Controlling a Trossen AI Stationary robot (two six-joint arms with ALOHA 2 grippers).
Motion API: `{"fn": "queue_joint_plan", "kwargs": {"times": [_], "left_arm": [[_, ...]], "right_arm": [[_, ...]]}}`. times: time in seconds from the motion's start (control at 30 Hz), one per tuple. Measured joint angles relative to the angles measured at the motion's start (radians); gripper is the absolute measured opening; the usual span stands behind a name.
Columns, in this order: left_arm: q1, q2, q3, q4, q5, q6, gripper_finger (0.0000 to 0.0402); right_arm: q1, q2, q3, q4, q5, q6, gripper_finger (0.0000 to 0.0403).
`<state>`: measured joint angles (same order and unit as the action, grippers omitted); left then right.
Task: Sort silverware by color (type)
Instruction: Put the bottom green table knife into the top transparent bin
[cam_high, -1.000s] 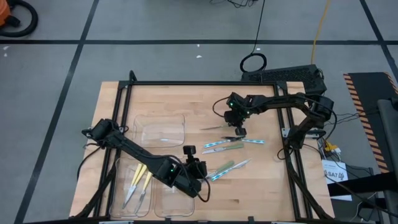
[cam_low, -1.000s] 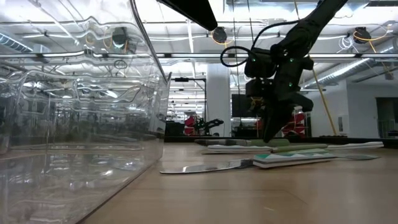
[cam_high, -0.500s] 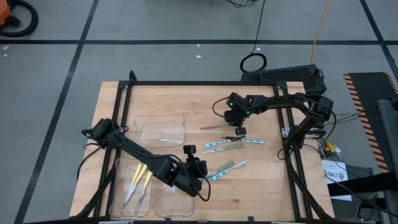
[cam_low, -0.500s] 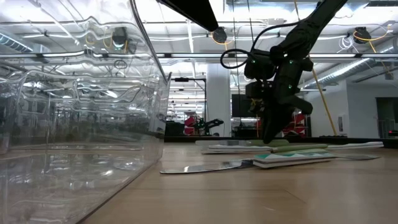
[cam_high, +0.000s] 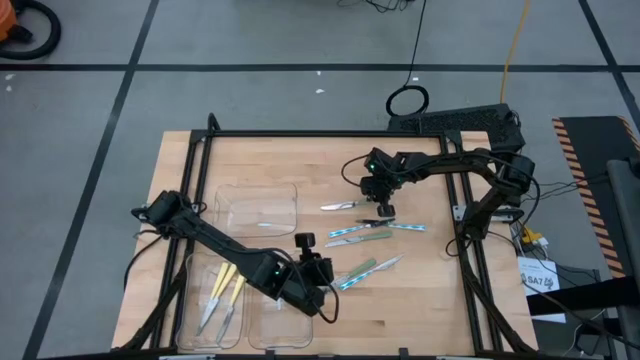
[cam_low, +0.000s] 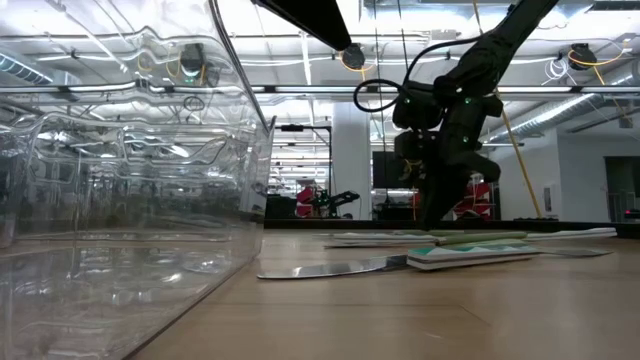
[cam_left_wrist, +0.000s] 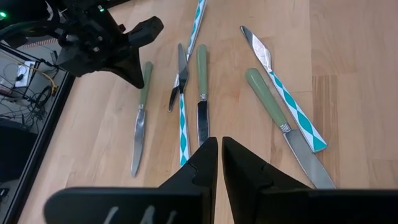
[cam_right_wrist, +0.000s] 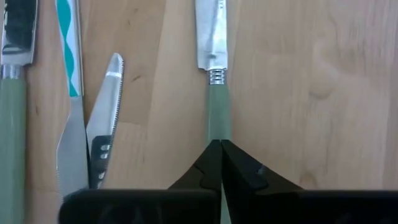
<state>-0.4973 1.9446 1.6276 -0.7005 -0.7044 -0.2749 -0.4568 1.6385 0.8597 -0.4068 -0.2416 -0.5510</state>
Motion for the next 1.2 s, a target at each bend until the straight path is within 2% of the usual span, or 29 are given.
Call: {"fn": "queue_joint_plan", "kwargs": {"times": [0.2,0.3,0.43,0.6,0.73,0.83,1.1,1.2], "left_arm": [[0.0,0.0,0.0,-0.001,0.0,0.0,0.0033],[0.001,0.0,0.0,-0.001,0.0,0.001,0.0033],[0.0,0.0,0.0,-0.001,0.0,0.002,0.0033],[0.008,0.0,0.0,-0.001,0.0,0.002,0.0033],[0.013,0.0,0.0,-0.002,0.001,0.0,0.0033],[0.013,0.0,0.0,-0.003,0.013,-0.005,0.0033],[0.013,0.0,0.0,-0.005,0.017,-0.008,0.0033],[0.013,0.0,0.0,-0.005,0.018,-0.008,0.0033]], "right_arm": [[0.021,-0.03,-0.003,-0.01,0.024,0.096,0.0024],[0.062,-0.048,-0.004,0.015,0.104,0.119,0.0054],[0.116,-0.054,-0.003,0.078,0.141,0.148,0.011],[0.157,0.004,-0.002,0.196,0.142,0.173,0.0172],[0.155,0.074,0.002,0.22,0.147,0.177,0.019],[0.155,0.103,0.004,0.2,0.15,0.184,0.0172],[0.156,0.072,0.002,0.156,0.132,0.175,0.004],[0.158,0.036,0.001,0.145,0.112,0.175,0.0017]]}}
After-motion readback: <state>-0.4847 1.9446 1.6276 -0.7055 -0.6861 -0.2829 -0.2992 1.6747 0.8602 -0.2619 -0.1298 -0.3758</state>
